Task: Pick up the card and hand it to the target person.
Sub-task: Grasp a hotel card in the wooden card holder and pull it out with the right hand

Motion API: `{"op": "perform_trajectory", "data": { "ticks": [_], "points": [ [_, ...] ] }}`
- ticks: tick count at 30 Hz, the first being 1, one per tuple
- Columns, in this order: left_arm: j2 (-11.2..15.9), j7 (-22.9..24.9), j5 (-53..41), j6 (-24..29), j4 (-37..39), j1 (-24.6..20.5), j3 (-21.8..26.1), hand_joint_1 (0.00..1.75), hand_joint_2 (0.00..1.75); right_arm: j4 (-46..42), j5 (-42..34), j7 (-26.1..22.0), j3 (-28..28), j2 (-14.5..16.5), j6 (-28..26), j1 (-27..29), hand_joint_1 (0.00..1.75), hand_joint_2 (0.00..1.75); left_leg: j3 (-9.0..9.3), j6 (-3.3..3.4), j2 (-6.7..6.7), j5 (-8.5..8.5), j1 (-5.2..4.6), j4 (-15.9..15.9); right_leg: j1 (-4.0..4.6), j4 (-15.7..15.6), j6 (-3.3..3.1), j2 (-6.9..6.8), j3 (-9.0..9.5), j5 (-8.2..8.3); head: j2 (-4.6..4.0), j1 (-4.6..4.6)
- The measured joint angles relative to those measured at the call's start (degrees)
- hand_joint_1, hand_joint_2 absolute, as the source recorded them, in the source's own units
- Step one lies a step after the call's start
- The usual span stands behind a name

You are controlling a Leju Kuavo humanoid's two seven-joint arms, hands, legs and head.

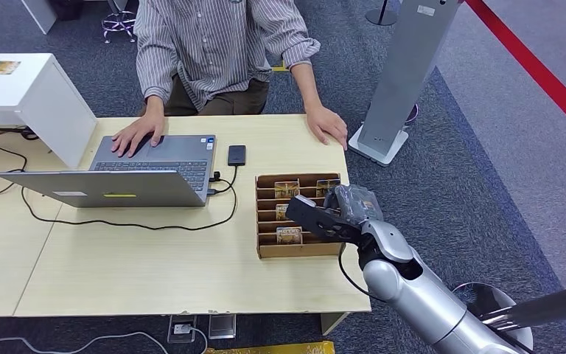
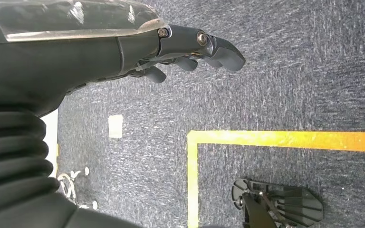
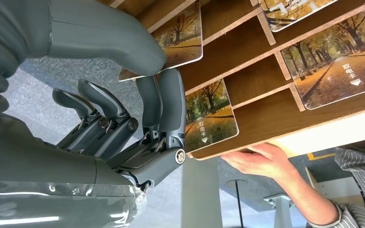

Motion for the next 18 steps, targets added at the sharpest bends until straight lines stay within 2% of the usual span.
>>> {"op": "perform_trajectory", "data": {
  "ticks": [10,18],
  "points": [
    [0.0,-0.8,0.6,0.3,0.0,0.0,0.0,0.00,1.75,-2.4,0.3,1.2,-0.7,-0.5,-0.2,-0.4,1.75,1.75,0.00,0.00,0.00,0.00,0.00,0.0,0.00,0.0,0.00,0.00,-0.01,0.00,0.00,0.01],
    [0.1,-0.9,1.3,0.5,0.0,0.2,0.0,0.00,1.75,-14.8,-0.2,6.8,-3.8,-4.3,7.0,-5.5,1.75,1.75,0.01,0.02,0.01,0.02,-0.01,0.0,-0.01,0.0,0.01,0.01,-0.01,0.02,0.00,0.03]
  ]
}}
